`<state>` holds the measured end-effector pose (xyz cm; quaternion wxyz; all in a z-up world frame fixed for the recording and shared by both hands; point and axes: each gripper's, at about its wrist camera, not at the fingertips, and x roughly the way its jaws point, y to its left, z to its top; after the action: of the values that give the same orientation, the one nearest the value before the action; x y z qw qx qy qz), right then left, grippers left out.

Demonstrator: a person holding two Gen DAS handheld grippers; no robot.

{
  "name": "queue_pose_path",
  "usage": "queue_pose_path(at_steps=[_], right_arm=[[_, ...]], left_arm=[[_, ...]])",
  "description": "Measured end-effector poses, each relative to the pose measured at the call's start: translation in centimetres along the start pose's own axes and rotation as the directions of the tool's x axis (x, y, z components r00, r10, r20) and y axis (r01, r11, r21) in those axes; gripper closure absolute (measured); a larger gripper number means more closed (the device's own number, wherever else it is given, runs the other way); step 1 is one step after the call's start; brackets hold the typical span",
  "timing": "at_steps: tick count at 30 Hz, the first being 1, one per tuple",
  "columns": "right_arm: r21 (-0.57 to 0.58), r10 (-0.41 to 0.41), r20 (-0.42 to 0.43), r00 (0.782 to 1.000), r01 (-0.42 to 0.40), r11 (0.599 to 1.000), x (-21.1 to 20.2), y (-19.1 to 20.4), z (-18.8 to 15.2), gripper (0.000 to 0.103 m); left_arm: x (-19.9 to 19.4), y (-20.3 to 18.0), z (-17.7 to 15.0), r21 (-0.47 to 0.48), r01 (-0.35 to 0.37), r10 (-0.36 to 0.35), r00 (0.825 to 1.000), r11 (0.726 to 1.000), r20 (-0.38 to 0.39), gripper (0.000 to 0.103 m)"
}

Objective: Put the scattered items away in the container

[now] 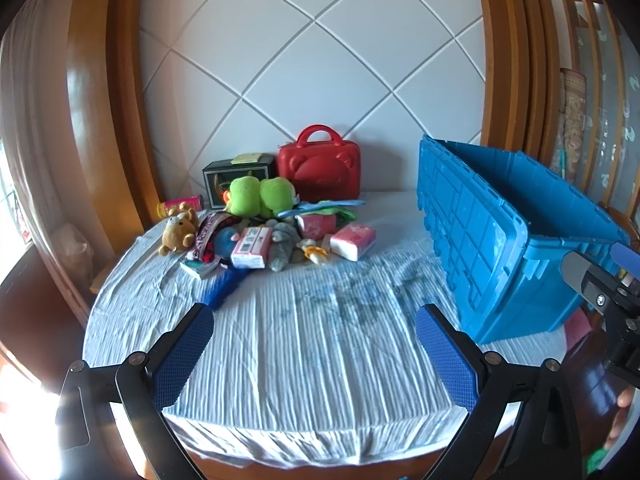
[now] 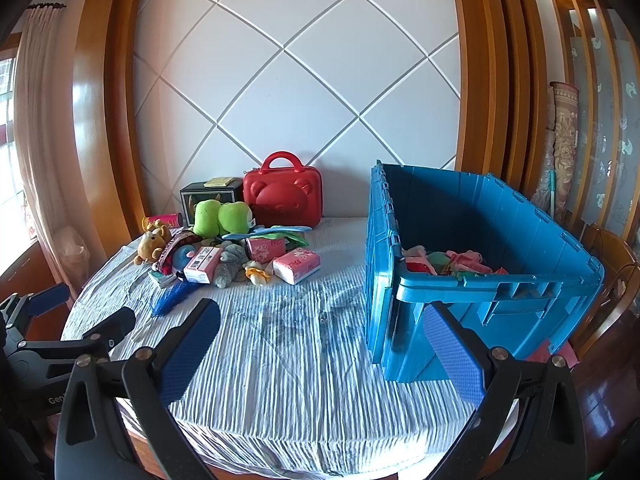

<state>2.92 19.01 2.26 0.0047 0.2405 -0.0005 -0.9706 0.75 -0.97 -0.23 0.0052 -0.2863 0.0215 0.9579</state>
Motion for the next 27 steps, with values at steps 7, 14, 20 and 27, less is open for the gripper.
queue_pose_path(at_steps=[7,14,20,27], right_arm=[[-0.003,0.011,-0.03,1.0,-0.011,1.0,1.1,1.7,-0.8,0.0],[-0.016,0.037,-0.088,0.995,-0.038,0.999,3.8,5.0,-2.2,0.0],[-0.003,0.088,-0.094,0.992,-0.089,0.996,7.8,7.2,-1.6,0.0],[0.007,0.189,-0.21,0.959,-0.192,0.981,20.1,11.2,-1.2,0.0]], left_arm=[[1.1,1.8,-0.8,-0.024,0.002,-0.003,0.999,1.0,-0.043,0.001],[4.7,6.5,-3.3,-0.096,-0.018,0.004,0.988,0.995,-0.154,0.001],[9.4,10.6,-5.1,-0.127,-0.075,0.048,0.979,0.989,-0.199,0.001],[17.5,15.9,-5.5,-0.201,-0.172,0.106,0.948,0.964,-0.301,0.001]])
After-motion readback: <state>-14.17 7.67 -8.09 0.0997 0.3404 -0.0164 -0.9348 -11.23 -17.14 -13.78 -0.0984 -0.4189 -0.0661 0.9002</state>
